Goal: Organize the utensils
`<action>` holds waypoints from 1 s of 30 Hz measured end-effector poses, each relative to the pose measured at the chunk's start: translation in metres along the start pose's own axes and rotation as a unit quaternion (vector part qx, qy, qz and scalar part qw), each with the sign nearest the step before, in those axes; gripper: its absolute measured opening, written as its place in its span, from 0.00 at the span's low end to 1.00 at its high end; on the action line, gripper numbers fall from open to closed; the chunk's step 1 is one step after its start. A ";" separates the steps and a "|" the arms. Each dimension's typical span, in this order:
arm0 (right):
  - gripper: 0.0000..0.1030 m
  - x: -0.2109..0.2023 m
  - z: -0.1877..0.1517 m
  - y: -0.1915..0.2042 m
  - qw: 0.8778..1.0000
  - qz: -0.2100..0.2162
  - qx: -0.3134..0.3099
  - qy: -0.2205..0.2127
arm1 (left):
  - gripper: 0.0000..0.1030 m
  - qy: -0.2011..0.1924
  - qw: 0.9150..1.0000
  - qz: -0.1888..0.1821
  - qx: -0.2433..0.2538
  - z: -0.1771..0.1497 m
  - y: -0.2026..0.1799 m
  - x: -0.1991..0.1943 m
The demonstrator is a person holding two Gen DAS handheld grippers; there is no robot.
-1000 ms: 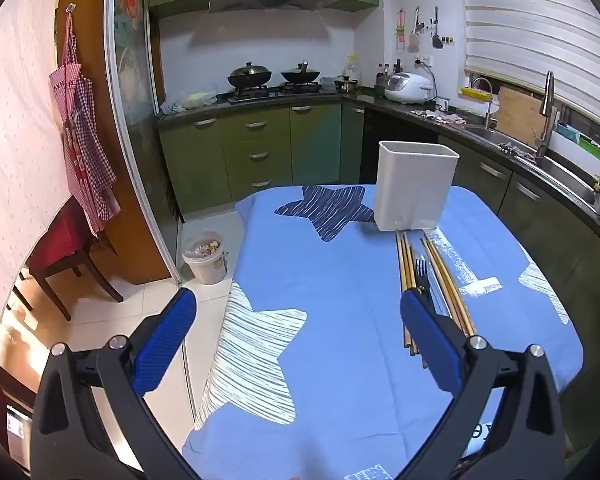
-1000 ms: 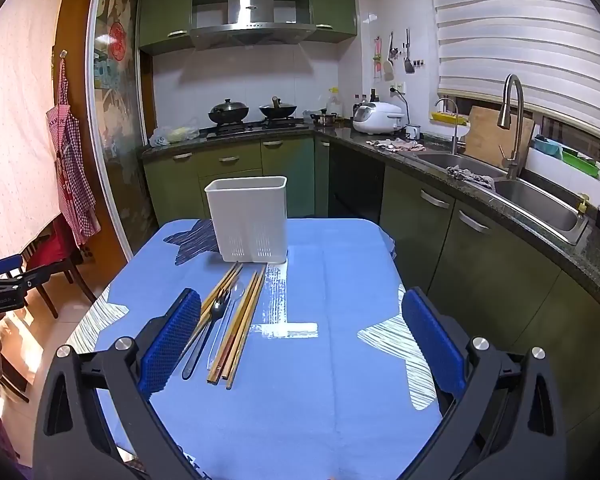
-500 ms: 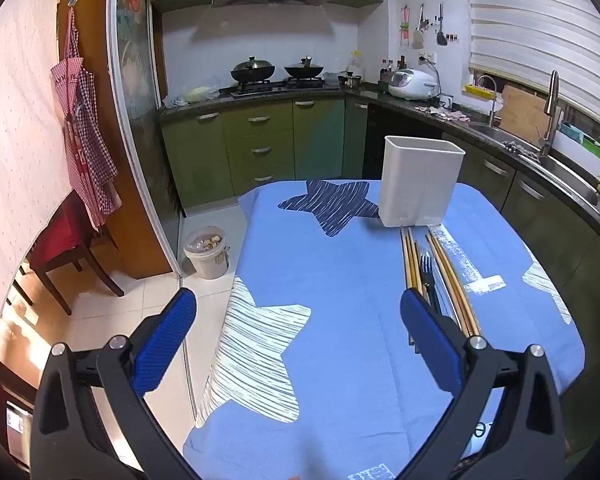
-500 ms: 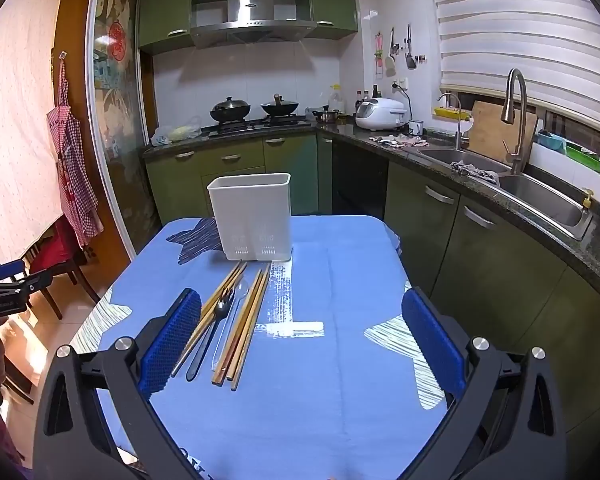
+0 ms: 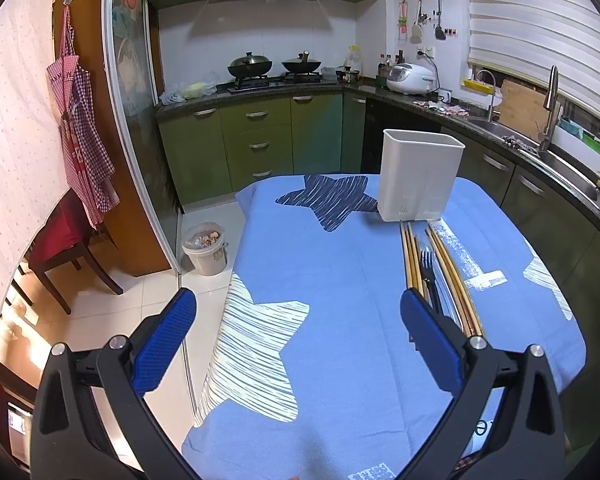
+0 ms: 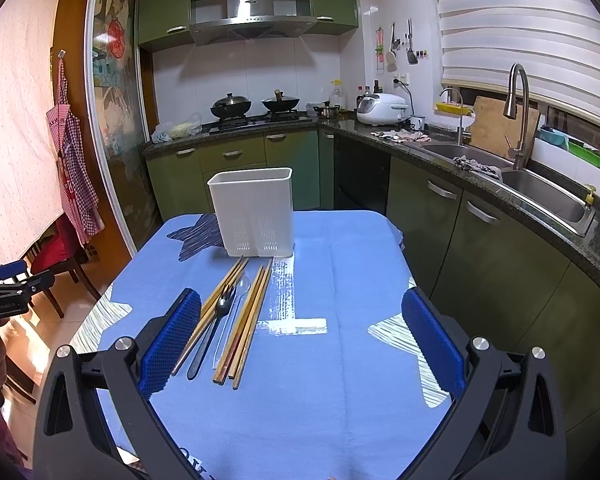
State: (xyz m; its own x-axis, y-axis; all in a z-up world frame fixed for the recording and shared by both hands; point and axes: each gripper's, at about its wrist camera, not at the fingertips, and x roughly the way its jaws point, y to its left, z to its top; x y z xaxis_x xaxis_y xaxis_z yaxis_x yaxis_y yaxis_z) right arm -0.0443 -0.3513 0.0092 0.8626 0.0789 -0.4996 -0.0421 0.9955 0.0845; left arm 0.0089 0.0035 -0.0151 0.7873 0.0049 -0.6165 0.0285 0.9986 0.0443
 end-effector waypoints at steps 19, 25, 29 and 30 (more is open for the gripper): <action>0.96 0.005 0.001 0.000 1.000 0.004 0.002 0.007 | 0.95 0.010 1.000 -0.002 -0.001 0.000 0.002 0.006; 0.96 0.007 0.000 0.001 1.000 0.005 0.002 0.008 | 0.95 0.010 1.000 -0.002 -0.001 -0.001 0.002 0.006; 0.96 0.007 0.000 0.001 1.000 0.004 0.002 0.008 | 0.95 0.012 1.000 -0.001 -0.001 -0.002 0.002 0.007; 0.96 0.006 0.000 0.001 1.000 0.004 0.002 0.008 | 0.95 0.012 1.000 -0.001 -0.001 -0.003 0.002 0.008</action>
State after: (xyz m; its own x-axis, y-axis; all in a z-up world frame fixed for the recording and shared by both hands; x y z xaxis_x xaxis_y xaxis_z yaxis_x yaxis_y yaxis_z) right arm -0.0387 -0.3501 0.0063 0.8540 0.0885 -0.5127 -0.0480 0.9946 0.0918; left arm 0.0132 0.0053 -0.0218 0.7720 0.0039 -0.6356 0.0294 0.9987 0.0418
